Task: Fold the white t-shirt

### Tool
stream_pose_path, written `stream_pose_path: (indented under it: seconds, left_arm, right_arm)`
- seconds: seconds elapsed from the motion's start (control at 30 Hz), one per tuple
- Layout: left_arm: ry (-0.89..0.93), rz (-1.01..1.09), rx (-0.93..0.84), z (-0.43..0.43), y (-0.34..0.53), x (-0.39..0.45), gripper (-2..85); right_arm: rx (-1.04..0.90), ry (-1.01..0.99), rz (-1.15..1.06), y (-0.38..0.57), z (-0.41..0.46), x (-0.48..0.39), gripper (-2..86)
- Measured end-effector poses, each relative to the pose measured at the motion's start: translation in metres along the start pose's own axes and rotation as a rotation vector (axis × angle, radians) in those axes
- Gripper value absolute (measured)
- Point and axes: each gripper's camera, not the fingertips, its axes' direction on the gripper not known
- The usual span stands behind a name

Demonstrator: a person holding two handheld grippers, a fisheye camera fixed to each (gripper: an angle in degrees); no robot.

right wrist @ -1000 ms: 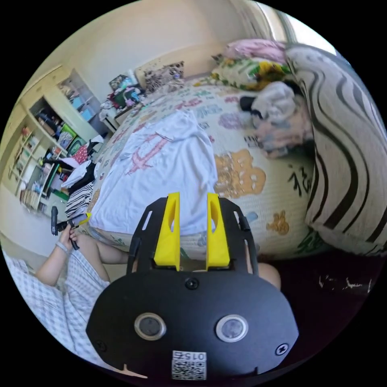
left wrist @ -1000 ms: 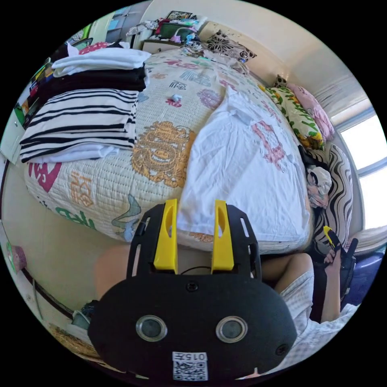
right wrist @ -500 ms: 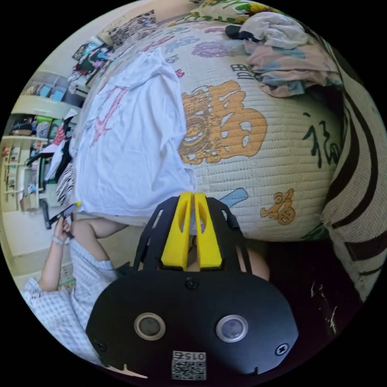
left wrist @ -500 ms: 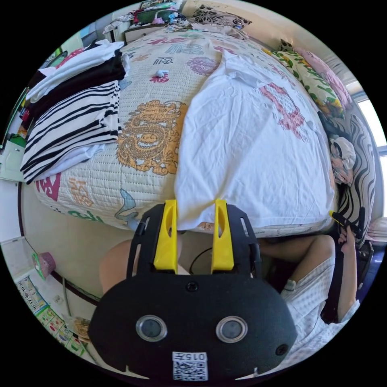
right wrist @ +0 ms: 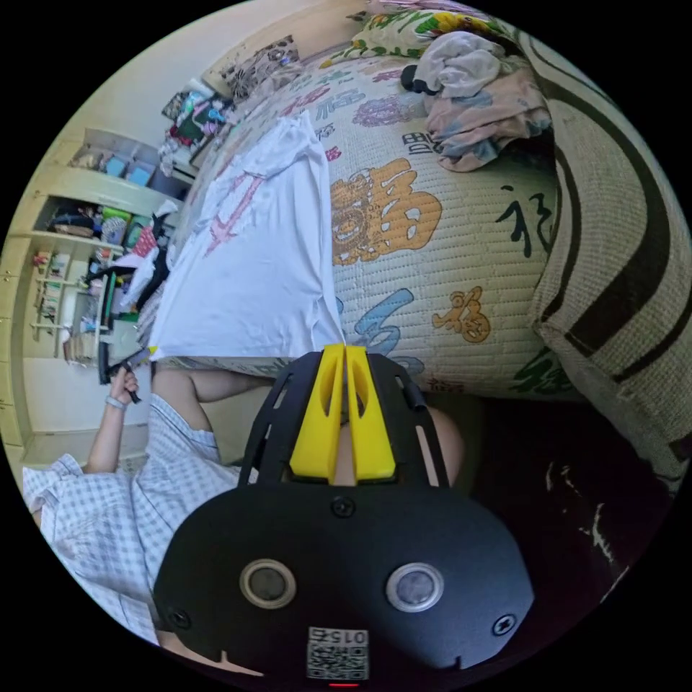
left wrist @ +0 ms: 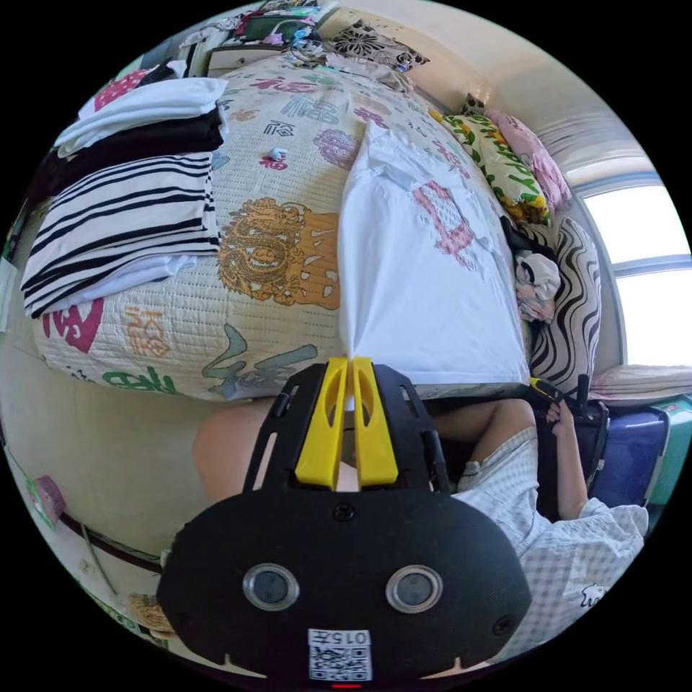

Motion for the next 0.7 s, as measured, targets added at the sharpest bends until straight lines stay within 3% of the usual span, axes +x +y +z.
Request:
stream_pose_path:
  seconds: [0.3, 0.43, 0.57, 0.7]
  left_arm:
    - [0.008, -0.001, -0.051, -0.006, 0.011, -0.009, 0.4]
    - [0.046, -0.025, -0.163, 0.004, 0.003, -0.02, 1.6]
    - [0.068, -0.041, -0.061, -0.037, 0.0, -0.036, 3.5]
    - [0.088, -0.001, 0.015, -0.067, -0.025, -0.025, 4.5]
  right_arm:
    - [-0.066, 0.047, -0.027, 0.007, 0.009, -0.028, -0.8]
    - [-0.114, 0.12, -0.028, 0.002, 0.02, -0.046, 0.0]
    - [-0.043, 0.209, -0.075, -0.004, -0.005, -0.069, 0.8]
    - [0.089, 0.174, -0.155, -0.042, -0.027, -0.1, 2.7]
